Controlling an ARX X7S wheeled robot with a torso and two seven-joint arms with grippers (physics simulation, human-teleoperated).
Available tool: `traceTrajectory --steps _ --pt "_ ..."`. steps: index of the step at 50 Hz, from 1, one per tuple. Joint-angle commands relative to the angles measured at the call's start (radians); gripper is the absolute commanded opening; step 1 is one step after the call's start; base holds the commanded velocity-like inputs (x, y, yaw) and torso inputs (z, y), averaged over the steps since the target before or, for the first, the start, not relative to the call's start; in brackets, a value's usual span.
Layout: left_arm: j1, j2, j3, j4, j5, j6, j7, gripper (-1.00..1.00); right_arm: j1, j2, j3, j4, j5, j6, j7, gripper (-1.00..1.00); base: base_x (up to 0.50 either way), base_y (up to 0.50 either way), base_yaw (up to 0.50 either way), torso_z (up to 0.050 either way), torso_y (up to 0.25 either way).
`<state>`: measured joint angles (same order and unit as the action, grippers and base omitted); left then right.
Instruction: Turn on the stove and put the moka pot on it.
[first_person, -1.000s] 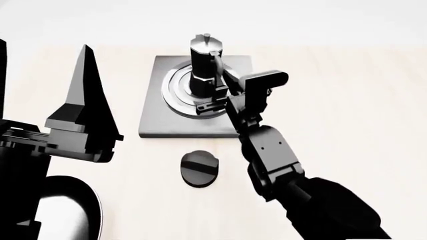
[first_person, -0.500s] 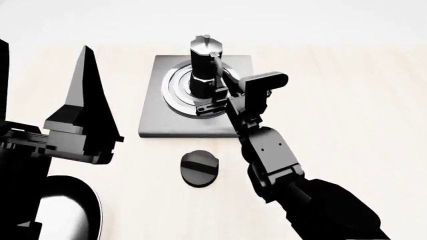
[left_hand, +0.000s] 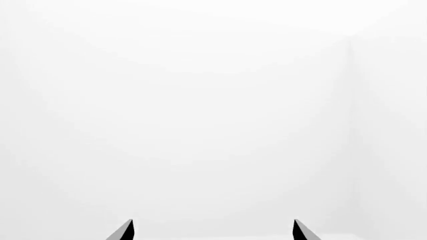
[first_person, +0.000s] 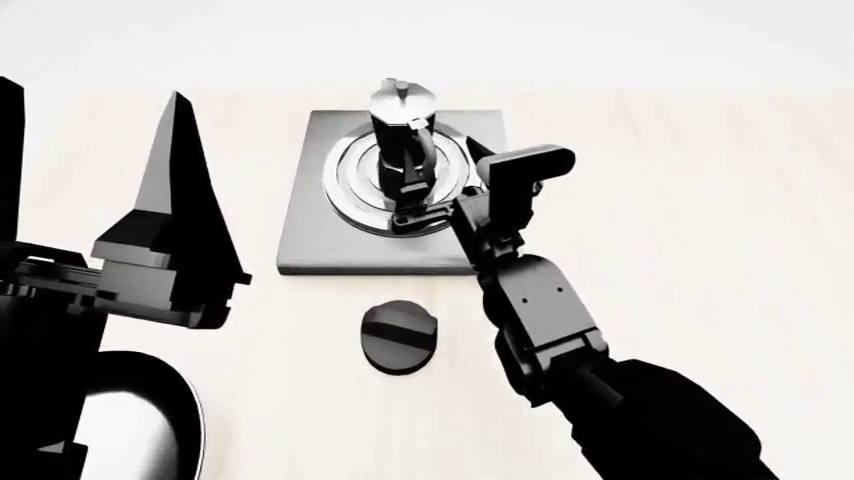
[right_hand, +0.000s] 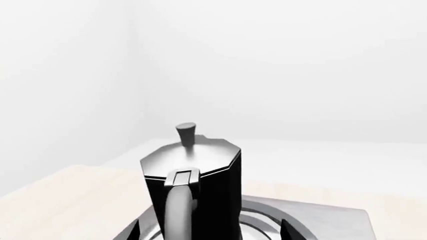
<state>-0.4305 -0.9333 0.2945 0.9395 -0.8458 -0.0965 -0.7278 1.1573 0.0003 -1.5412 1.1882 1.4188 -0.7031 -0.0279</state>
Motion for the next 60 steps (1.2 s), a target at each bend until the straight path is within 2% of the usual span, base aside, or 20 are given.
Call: traceTrajectory --steps 1,14,24,30,33,35,40,43,51,60 --pt "0.0 0.0 0.002 0.0 -0.001 0.004 0.0 1.0 0.003 0.0 0.001 -0.003 -0.006 -0.004 -0.002 1.0 0.0 0.0 0.0 0.0 0.0" --pt "-0.009 -0.007 -0.002 -0.004 -0.007 0.002 -0.007 1.0 0.052 0.0 0.007 -0.011 -0.01 -0.029 -0.007 1.0 0.0 0.0 0.0 0.0 0.0" --pt "-0.048 -0.02 -0.022 -0.035 -0.028 -0.01 -0.017 1.0 0.158 0.009 0.011 -0.062 -0.005 -0.042 -0.008 1.0 0.0 0.0 0.0 0.0 0.0" --pt "-0.083 -0.031 -0.036 -0.056 -0.012 -0.033 -0.037 1.0 0.24 0.134 -0.016 -0.312 -0.061 -0.038 0.169 1.0 0.0 0.0 0.0 0.0 0.0" --pt "-0.13 -0.041 -0.043 -0.066 0.022 -0.062 -0.049 1.0 0.339 0.183 -0.07 -0.378 -0.143 0.034 0.393 1.0 0.0 0.0 0.0 0.0 0.0" --pt "-0.142 -0.041 -0.04 -0.076 0.041 -0.074 -0.053 1.0 0.366 0.208 -0.072 -0.425 -0.149 0.055 0.452 1.0 0.0 0.0 0.0 0.0 0.0" --pt "-0.216 -0.022 -0.023 -0.088 0.126 -0.085 -0.029 1.0 0.533 0.385 -0.101 -0.703 -0.279 0.098 0.736 1.0 0.0 0.0 0.0 0.0 0.0" --pt "-0.287 -0.019 -0.017 -0.079 0.11 -0.127 -0.033 1.0 0.619 0.475 -0.122 -0.851 -0.34 0.153 0.837 1.0 0.0 0.0 0.0 0.0 0.0" --pt "-0.405 -0.016 -0.05 -0.081 0.111 -0.17 -0.072 1.0 0.818 0.678 -0.13 -1.183 -0.4 0.304 1.016 1.0 0.0 0.0 0.0 0.0 0.0" --pt "-0.511 -0.029 -0.071 -0.033 0.109 -0.223 -0.11 1.0 0.973 0.841 -0.116 -1.459 -0.434 0.425 1.113 1.0 0.0 0.0 0.0 0.0 0.0"
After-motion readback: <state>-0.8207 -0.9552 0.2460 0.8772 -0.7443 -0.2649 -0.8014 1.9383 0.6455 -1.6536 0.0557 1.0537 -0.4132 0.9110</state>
